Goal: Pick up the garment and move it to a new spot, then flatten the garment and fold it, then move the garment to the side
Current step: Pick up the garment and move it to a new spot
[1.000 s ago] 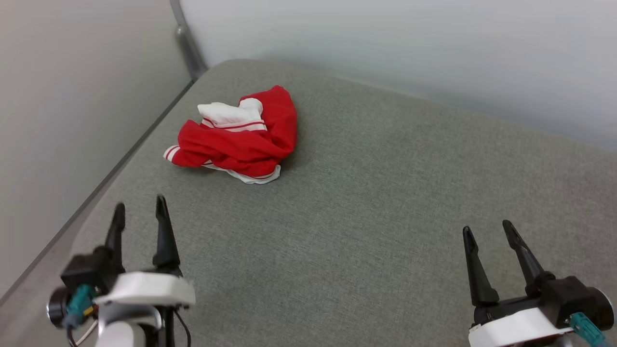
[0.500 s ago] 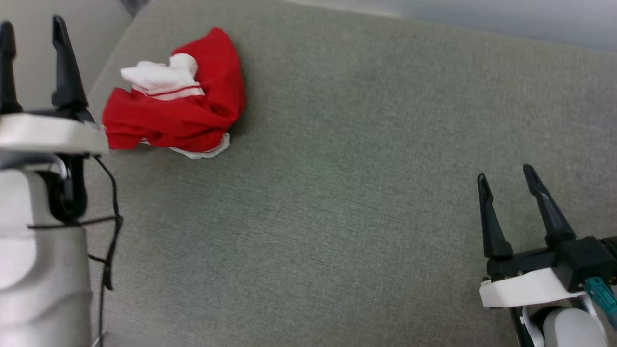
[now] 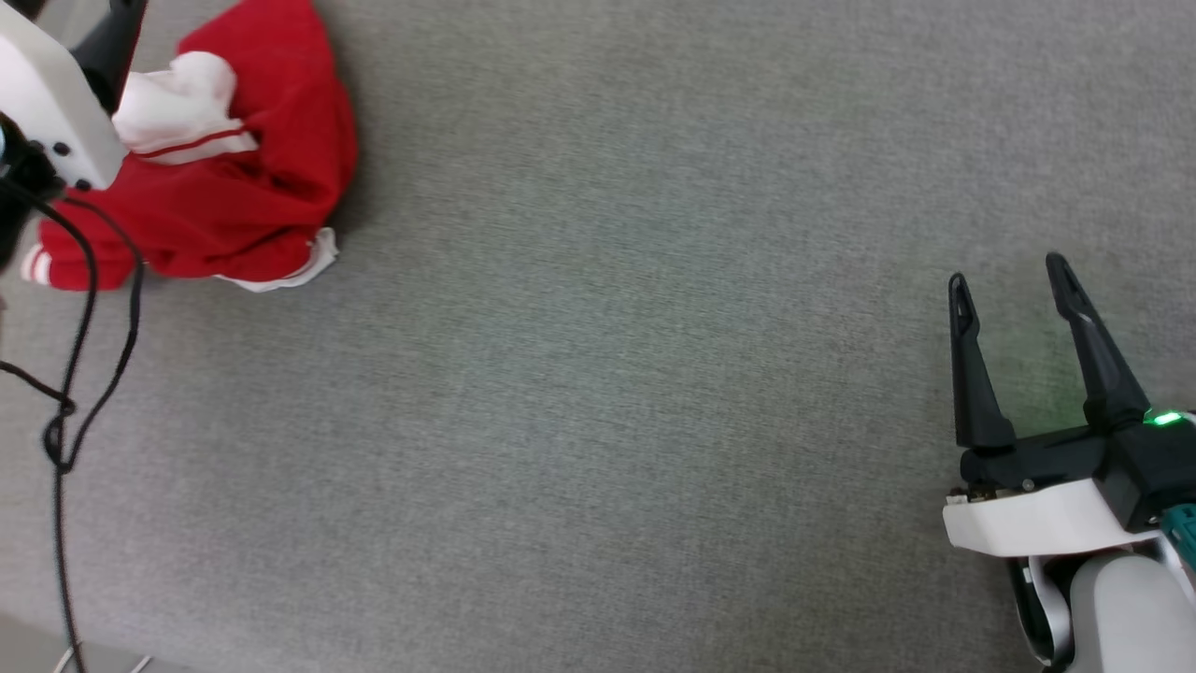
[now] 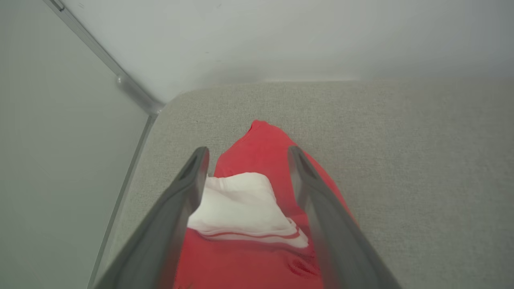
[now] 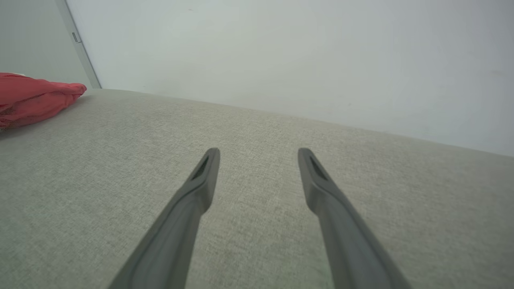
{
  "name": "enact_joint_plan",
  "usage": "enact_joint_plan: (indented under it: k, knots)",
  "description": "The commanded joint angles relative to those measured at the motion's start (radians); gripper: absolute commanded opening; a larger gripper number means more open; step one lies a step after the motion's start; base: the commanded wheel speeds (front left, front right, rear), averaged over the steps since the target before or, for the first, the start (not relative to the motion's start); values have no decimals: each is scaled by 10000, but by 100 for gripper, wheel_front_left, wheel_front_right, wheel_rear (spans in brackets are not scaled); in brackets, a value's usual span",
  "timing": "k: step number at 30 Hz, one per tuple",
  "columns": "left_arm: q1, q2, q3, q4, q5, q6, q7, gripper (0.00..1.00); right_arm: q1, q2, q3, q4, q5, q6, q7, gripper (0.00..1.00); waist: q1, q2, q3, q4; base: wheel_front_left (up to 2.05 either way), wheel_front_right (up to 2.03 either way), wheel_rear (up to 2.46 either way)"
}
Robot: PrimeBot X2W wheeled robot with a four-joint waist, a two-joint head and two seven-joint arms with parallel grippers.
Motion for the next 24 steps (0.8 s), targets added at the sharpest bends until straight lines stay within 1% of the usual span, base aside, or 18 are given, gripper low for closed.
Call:
enact_joint_plan:
  k: [1,3,6,8,11,13,17,20,22,23,24]
  knots:
    - [-198,317,-387,7,-311,1,882,100,-208,3,24,-104,-62,-3,-23,100,-3,0,213,-214,0,0,0]
    - [-357,678,-732,-36,-801,1,1996,100,-304,3,50,-181,-59,-3,-25,100,-3,0,331,-347,0,0,0]
    - [-366,1004,-1200,-64,-1473,0,3460,100,-359,3,60,-305,-41,-3,-25,100,-3,0,489,-514,0,0,0]
    - [-320,1152,-1359,-16,-1860,0,4205,100,-423,3,74,-358,-33,-3,-25,100,-3,0,601,-614,0,0,0]
    - [-189,1241,-1620,275,-2188,0,5030,100,-520,5,87,-412,-45,-3,-25,100,-3,0,763,-751,0,0,0]
    - [-86,1209,-1746,555,-2296,-1,5342,100,-544,5,100,-431,-53,-3,-25,100,-3,0,862,-843,0,0,0]
    - [220,1147,-2381,1154,-2202,-1,5879,100,-666,5,124,-430,-63,-3,-25,100,-3,0,1029,-998,0,0,0]
    - [382,853,-2646,1535,-2486,-1,5850,100,-704,5,96,-432,-49,-3,-25,100,-3,0,1115,-1061,0,0,0]
    - [435,791,-2910,1724,-2595,-1,5812,100,-682,5,78,-413,-56,-3,-25,100,-3,0,1119,-1073,0,0,0]
    - [393,827,-3002,1761,-2634,-1,5782,59,-673,5,72,-394,-59,-3,-25,100,-3,0,1110,-1074,0,0,0]
    - [349,878,-3085,1773,-2698,-1,5736,1,-666,5,63,-364,-57,-3,-25,100,-3,0,1081,-1074,0,0,0]
